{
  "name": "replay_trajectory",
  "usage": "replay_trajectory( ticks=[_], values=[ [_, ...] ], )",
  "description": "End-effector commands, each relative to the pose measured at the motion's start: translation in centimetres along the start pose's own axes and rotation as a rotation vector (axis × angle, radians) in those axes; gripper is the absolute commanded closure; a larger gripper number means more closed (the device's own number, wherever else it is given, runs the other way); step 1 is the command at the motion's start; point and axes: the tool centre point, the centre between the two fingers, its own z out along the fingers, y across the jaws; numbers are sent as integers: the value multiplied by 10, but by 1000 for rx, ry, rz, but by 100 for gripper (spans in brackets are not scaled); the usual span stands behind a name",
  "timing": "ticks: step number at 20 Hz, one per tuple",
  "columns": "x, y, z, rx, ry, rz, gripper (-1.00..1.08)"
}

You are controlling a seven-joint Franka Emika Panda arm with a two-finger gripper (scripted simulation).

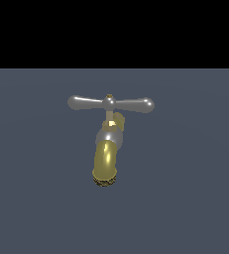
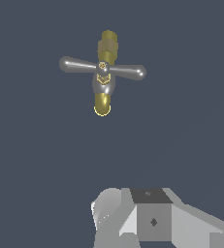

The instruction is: Turn on the faucet by rotating a designated handle.

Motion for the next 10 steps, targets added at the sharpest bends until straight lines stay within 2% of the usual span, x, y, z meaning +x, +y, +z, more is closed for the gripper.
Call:
replay_trajectory(
  ticks=[1, 10],
  values=[
    [0, 0, 0, 0, 0, 0, 108],
    [-1, 5, -11, -34, 6, -15, 108]
  ],
)
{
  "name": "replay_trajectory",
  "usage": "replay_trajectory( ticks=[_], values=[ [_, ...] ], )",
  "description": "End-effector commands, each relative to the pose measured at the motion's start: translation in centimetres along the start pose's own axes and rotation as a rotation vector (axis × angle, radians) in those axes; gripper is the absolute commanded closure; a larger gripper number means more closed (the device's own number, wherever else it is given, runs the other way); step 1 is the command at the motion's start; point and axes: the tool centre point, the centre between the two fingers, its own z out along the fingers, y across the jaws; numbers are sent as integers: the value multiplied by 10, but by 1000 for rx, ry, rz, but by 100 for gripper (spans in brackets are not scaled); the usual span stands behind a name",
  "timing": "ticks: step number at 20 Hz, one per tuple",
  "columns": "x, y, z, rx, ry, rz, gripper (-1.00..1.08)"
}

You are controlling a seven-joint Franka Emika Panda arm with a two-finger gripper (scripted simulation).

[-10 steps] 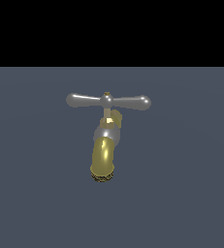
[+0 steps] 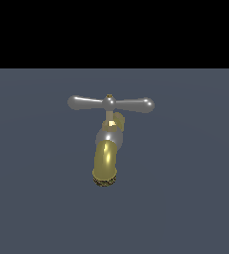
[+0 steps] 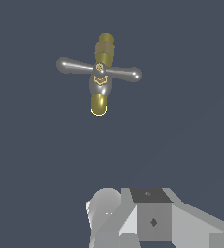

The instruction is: Turn on the faucet by rotating a designated handle.

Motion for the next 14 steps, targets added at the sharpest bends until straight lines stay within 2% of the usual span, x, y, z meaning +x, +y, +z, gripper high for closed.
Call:
replay_trajectory(
  ticks=[1, 14],
  values=[
    [-1, 1, -2, -6, 1, -5, 108],
    [18, -4, 5, 7, 0, 76, 108]
  ],
)
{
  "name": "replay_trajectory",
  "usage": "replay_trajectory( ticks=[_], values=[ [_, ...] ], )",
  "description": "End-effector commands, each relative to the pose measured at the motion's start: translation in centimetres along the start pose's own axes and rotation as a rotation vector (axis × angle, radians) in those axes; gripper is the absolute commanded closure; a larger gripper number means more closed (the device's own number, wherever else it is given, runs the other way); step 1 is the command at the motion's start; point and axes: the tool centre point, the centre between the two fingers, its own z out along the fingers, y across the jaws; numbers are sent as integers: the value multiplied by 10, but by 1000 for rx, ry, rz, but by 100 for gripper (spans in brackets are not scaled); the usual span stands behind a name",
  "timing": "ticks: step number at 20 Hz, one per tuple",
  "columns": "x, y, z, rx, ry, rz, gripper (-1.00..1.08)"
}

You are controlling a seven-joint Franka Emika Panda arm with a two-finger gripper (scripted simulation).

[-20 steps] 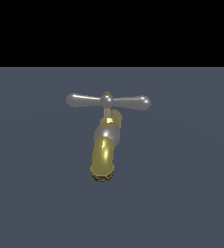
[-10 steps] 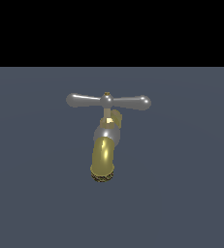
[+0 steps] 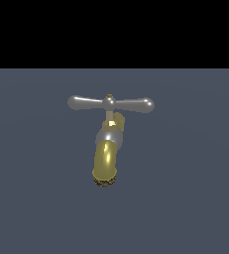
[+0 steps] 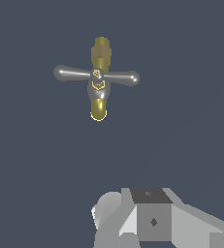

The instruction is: Turn on the faucet by rotating a designated handle.

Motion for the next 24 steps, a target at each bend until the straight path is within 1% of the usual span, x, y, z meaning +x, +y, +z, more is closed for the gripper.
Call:
replay_trajectory(
  ticks=[1, 7, 24],
  values=[
    [7, -2, 3, 4, -1, 31, 108],
    [31, -11, 13, 18, -3, 137, 108],
    [108, -46, 62, 50, -22, 516, 108]
  ],
)
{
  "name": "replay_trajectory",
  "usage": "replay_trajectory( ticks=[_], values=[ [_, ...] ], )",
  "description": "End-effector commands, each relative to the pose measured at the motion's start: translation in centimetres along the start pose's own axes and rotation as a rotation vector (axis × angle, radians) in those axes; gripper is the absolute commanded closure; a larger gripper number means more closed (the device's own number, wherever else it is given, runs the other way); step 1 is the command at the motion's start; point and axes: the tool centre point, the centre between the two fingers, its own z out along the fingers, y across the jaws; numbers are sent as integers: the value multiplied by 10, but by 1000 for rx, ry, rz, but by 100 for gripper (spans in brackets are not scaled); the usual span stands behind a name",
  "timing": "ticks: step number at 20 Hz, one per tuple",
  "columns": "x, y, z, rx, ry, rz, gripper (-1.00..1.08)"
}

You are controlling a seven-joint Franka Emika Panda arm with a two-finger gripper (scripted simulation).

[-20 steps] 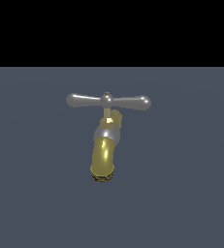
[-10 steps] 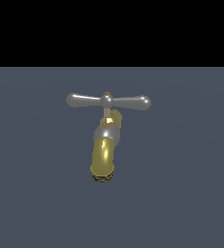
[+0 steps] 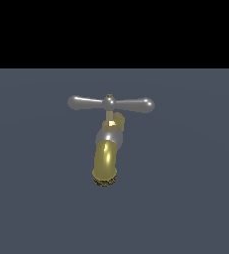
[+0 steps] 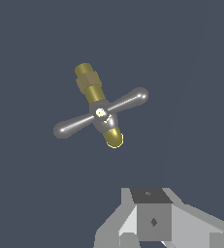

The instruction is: Turn on the faucet by rotating a designated handle.

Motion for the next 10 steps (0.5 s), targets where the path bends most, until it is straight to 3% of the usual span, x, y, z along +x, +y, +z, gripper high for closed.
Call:
replay_trajectory(
  ticks=[1, 10],
  values=[
    [7, -10, 9, 4, -3, 58, 108],
    [30, -44, 43, 10, -13, 265, 108]
  ],
)
